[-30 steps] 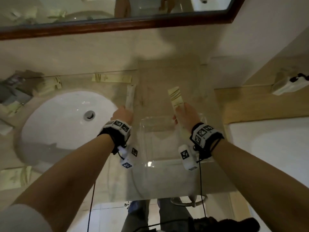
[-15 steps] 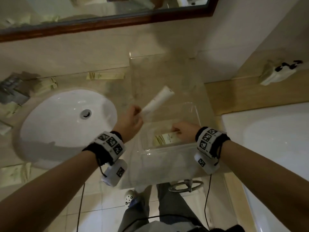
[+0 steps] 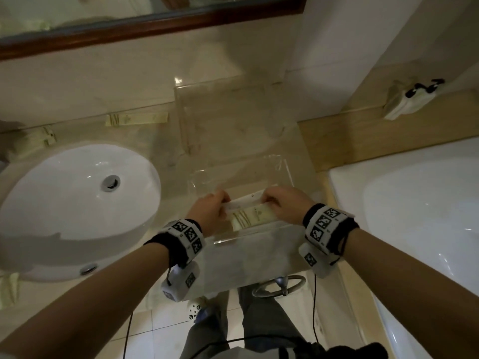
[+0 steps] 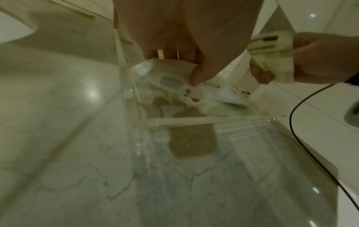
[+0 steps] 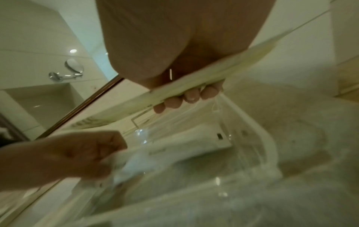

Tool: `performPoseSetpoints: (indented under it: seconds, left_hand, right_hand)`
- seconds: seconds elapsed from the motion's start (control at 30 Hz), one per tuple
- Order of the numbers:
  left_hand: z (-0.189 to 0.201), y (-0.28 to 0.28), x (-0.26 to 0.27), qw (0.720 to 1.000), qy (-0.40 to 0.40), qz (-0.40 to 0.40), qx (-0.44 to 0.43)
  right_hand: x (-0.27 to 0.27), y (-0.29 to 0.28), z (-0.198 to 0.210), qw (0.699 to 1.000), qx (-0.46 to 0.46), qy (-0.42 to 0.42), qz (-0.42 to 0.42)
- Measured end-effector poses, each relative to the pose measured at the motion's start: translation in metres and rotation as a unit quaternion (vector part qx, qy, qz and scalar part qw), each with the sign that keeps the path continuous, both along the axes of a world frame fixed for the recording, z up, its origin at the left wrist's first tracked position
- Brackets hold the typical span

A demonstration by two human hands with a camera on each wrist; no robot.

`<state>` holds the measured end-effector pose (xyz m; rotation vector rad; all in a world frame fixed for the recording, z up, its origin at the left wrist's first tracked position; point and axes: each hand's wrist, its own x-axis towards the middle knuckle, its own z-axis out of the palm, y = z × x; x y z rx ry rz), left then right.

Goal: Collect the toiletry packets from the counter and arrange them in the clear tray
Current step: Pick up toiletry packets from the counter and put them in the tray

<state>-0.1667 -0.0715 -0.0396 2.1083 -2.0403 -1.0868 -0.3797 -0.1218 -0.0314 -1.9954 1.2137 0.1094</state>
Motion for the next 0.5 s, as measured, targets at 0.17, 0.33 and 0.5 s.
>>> performPoseSetpoints:
  seconds: [0.17,0.33,0.5]
  left_hand:
    - [-0.007,0.001,-0.007,0.994,-0.029,-0.080,0.071]
    - [-0.002,0.003,-0.013,0.976,-0.050,-0.207,0.042]
    - [0.003,0.008,-0.014,0.971,-0.085,-0.222,0.038]
  right_hand:
    - [-0.012,-0.019,0.010,0.994,-0.036,-0.036,-0.099]
    - [-0.001,-0.022,0.006,0.993,-0.006,-0.019,-0.116]
    - [0.016,-0.010,-0.007,0.998,0.017,0.027,-0.060]
